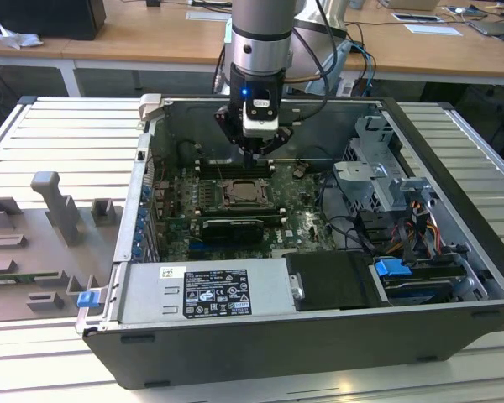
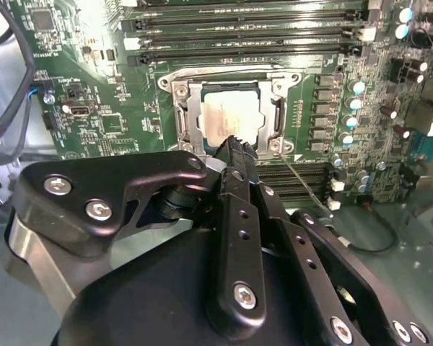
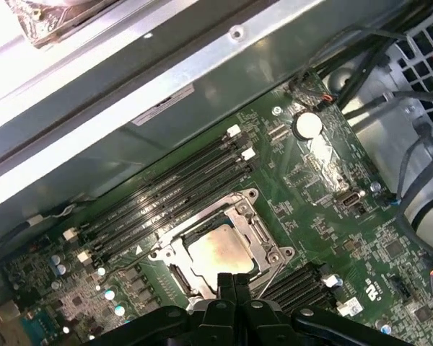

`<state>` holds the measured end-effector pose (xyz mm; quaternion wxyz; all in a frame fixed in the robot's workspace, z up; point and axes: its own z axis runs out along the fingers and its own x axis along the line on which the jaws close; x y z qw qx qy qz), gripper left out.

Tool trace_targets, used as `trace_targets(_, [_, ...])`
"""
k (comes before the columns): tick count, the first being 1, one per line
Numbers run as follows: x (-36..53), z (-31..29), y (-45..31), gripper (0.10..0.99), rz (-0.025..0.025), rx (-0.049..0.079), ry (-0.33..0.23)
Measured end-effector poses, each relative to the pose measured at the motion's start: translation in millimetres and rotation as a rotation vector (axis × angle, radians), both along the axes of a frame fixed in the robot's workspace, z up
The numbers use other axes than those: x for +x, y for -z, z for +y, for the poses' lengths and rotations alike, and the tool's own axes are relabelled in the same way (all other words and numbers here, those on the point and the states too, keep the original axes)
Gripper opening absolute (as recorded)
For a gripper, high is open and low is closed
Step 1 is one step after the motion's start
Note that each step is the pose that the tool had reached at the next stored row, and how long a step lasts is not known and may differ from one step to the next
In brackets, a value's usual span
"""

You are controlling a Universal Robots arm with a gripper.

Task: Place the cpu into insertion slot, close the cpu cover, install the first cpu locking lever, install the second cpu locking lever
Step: 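Install the first cpu locking lever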

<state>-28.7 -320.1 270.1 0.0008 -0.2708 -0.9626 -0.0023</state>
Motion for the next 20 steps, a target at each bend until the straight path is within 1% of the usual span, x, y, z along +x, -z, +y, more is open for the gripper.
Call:
trace_targets(5, [0.0,0.0,0.5,0.106,-0.0001,0.000,-0.082])
trace_targets(11, [0.0,0.0,0.9,0.106,-0.0001,0.000,-0.159])
trace_targets(14, [-1.0,0.0,1.0,0.106,-0.0023,0.000,-0.192])
trace_targets(15, [-1.5,0.0,1.0,0.106,-0.0038,0.000,-0.201])
trace_targets(16, [-3.7,-0.1,1.1,0.106,-0.0083,-0.001,-0.203])
trace_targets(18, [-6.0,-0.1,1.3,0.106,-0.0148,-0.001,-0.204])
trace_targets(20, [-7.1,-0.1,1.7,0.106,-0.0258,-0.002,-0.211])
